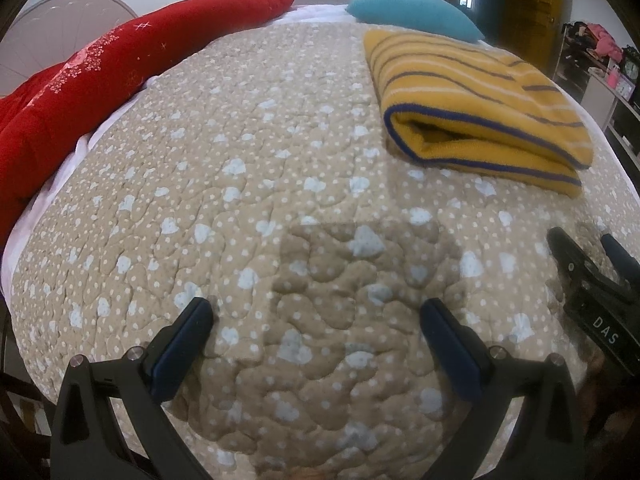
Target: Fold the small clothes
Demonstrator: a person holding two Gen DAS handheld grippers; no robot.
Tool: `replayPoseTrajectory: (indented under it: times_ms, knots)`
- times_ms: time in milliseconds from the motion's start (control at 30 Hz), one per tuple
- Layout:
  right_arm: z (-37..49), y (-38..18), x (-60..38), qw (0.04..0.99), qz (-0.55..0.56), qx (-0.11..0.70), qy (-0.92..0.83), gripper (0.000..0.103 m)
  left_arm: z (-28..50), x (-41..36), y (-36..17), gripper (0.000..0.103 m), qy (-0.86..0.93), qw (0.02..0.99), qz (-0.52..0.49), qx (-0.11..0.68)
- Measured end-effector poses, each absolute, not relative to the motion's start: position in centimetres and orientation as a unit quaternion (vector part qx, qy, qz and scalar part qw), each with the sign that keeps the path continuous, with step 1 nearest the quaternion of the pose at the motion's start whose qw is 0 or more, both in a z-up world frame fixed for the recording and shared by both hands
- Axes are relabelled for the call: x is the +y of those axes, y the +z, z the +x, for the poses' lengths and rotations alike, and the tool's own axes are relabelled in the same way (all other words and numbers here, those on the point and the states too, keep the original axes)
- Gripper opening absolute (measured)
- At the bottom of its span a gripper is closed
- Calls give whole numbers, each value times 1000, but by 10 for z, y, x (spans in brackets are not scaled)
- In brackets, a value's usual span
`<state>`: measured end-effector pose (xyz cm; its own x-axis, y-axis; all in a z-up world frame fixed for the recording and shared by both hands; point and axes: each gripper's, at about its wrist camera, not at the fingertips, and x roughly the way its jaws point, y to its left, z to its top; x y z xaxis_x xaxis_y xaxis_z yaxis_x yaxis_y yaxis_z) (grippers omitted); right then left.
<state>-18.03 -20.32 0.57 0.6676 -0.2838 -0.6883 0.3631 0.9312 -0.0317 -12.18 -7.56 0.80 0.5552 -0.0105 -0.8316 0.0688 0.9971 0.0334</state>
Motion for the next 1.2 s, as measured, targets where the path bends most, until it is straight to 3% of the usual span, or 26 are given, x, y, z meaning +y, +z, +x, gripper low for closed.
replayPoseTrajectory:
  times_ms: [533, 1200]
  knots:
    - [-203, 35, -184, 922, 31, 329, -202, 103, -131, -77, 6, 103, -22, 894, 30, 446]
    - [-198, 29, -179, 914, 24, 351, -203, 103, -131, -76, 7, 103, -27, 894, 25, 446]
